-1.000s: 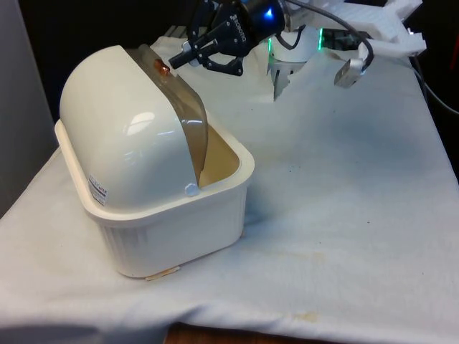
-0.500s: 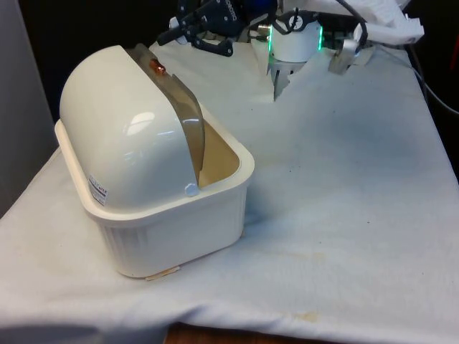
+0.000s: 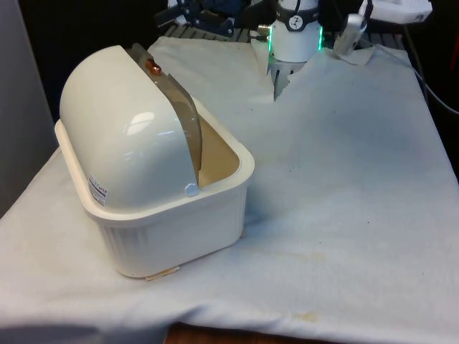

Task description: Open the lid, then close it.

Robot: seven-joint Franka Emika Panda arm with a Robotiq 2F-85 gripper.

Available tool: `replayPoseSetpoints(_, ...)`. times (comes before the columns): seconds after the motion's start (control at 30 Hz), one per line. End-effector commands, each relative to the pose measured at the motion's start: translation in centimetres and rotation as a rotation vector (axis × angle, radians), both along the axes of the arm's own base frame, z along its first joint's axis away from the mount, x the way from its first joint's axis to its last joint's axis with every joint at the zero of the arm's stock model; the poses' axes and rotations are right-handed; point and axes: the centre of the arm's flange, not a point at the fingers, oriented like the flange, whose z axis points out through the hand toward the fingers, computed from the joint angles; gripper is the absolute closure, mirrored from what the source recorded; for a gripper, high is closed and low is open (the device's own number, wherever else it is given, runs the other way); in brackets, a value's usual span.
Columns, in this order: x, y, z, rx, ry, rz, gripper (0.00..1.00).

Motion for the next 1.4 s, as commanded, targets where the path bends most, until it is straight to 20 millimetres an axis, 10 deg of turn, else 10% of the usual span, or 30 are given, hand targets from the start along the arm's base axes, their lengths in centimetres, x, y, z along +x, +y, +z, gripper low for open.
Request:
replayPoseSetpoints(0.0, -0.1, 0.0, 0.2, 0.020, 0.009, 0.002, 1.00)
replayPoseSetpoints(1.37, 0.8, 1.6, 1.8, 0.247, 0.038, 0.035, 1.00)
